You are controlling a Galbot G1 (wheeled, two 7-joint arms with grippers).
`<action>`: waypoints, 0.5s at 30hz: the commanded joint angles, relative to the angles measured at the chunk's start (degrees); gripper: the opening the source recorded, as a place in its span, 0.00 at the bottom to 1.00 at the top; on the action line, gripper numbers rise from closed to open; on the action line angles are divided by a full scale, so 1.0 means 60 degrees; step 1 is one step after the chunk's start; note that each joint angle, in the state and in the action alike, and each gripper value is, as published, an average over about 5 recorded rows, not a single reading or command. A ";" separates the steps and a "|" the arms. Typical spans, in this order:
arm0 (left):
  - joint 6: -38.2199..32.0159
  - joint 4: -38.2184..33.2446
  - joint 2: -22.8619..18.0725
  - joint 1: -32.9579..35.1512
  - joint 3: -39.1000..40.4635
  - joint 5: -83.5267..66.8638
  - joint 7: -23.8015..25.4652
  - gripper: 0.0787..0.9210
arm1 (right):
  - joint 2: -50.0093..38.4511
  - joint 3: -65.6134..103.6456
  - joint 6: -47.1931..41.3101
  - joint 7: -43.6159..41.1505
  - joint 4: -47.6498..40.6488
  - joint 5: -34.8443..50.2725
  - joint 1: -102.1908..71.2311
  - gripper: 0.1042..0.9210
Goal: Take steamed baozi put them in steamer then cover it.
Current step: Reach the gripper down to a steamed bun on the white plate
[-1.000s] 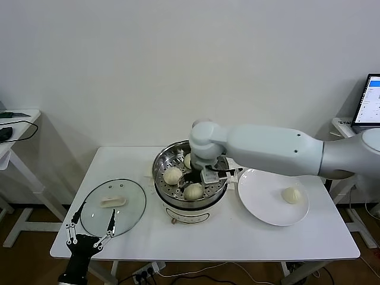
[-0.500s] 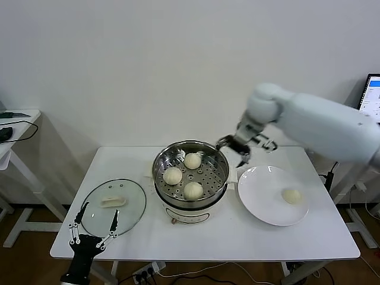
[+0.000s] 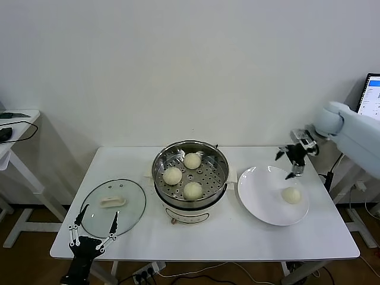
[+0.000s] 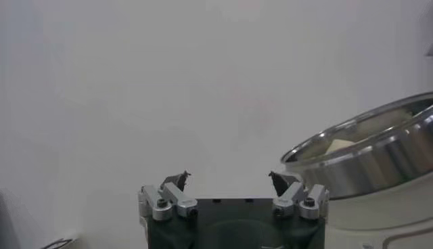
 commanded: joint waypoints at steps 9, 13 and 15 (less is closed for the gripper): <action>-0.0011 -0.0006 -0.0036 0.0161 0.0050 0.0154 0.0037 0.88 | 0.0506 0.1268 -0.0234 0.0579 -0.1993 -0.1160 -0.2210 0.88; -0.0014 0.0085 -0.0024 0.0189 0.0015 0.0192 0.0061 0.88 | 0.0785 0.1497 -0.0137 0.0533 -0.2377 -0.1444 -0.2360 0.88; -0.0014 0.0110 -0.0021 0.0187 0.0010 0.0195 0.0060 0.88 | 0.0891 0.1582 -0.0092 0.0548 -0.2511 -0.1490 -0.2432 0.88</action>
